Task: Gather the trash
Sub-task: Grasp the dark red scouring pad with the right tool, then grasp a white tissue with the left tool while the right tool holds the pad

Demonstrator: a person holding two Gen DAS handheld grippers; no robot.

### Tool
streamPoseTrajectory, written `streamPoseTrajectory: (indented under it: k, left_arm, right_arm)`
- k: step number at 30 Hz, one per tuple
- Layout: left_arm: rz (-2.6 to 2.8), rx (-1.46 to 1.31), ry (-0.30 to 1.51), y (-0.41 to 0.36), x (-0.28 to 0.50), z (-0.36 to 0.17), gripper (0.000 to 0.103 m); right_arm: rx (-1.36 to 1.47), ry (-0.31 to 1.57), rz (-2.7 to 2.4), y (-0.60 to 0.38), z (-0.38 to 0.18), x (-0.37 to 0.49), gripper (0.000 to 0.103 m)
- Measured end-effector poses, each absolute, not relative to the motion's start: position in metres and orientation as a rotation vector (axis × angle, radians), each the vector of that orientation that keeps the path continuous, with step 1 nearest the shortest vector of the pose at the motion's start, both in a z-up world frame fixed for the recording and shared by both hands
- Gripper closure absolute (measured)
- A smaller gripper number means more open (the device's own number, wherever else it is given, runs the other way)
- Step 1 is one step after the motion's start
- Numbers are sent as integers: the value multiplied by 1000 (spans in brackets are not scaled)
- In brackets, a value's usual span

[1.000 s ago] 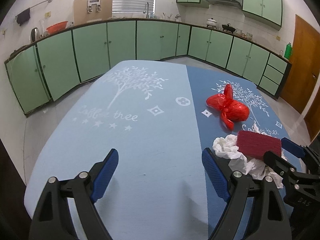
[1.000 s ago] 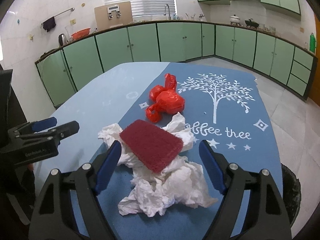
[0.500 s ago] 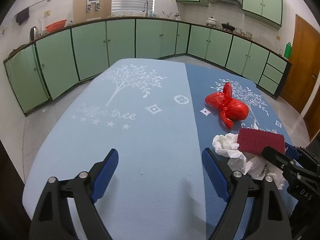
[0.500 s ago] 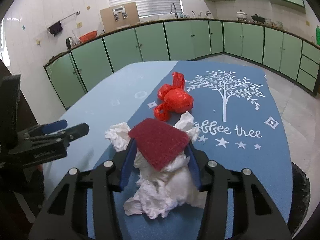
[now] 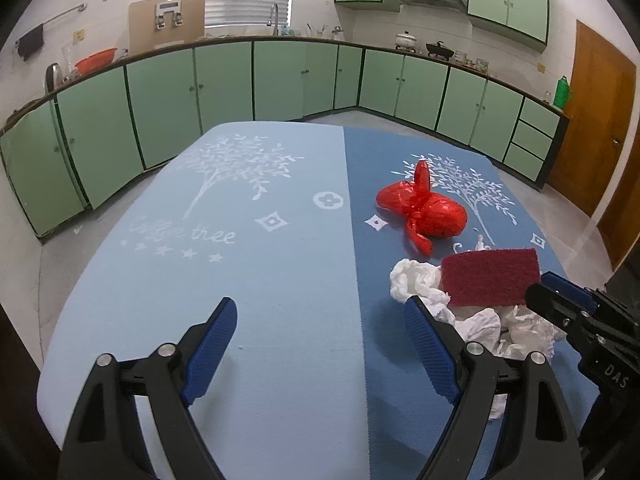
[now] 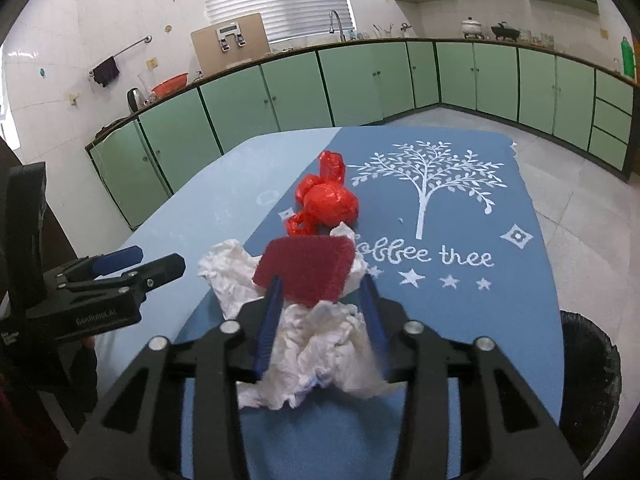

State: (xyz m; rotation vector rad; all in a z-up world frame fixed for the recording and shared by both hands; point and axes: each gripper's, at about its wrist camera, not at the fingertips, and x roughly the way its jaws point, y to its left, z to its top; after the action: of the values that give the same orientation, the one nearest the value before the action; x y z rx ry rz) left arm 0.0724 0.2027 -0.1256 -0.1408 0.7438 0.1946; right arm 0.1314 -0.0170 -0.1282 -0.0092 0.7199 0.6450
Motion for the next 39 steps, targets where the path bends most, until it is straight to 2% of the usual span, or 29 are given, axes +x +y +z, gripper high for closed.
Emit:
streamPoseTrajectory:
  k: [6,8,9,10,11,20,32,34,37,39]
  left_arm:
    - [202,-143,744,205,74,-126,19]
    - [204,-145,745,206,74,-126,19]
    - [204,-145,745,207,74,-127,19]
    - [205,-145,746,207,74,-127,19]
    - [204,-146,746,208,74,-127,19]
    - [189,-146,740,202,73,-124,19]
    - [101,-145,746,169,87,-123,20]
    - [85,-142,758,163,94,-127,21]
    - [46,-151,786,153,106,-133,31]
    - [16,-174,794,148,112,-134,32]
  right_arm:
    - [1,742,647,-10,-131,143,56]
    - [-2,748,653,-7,-132,146,56]
    - [-3,748,665,-5,-131,147,64]
    - [-17,739,679,-2,-130,147,76]
    - [-30,733,685,-1,-129,145,79]
    - [34,678,703,-16,-117,139,90]
    - [111,595,624,-59,-96,138,91]
    - [107,600,601,-65,-98,137,90]
    - [103,606,579,-73,-101,137,90]
    - [104,609,567,-81,-102,136,90]
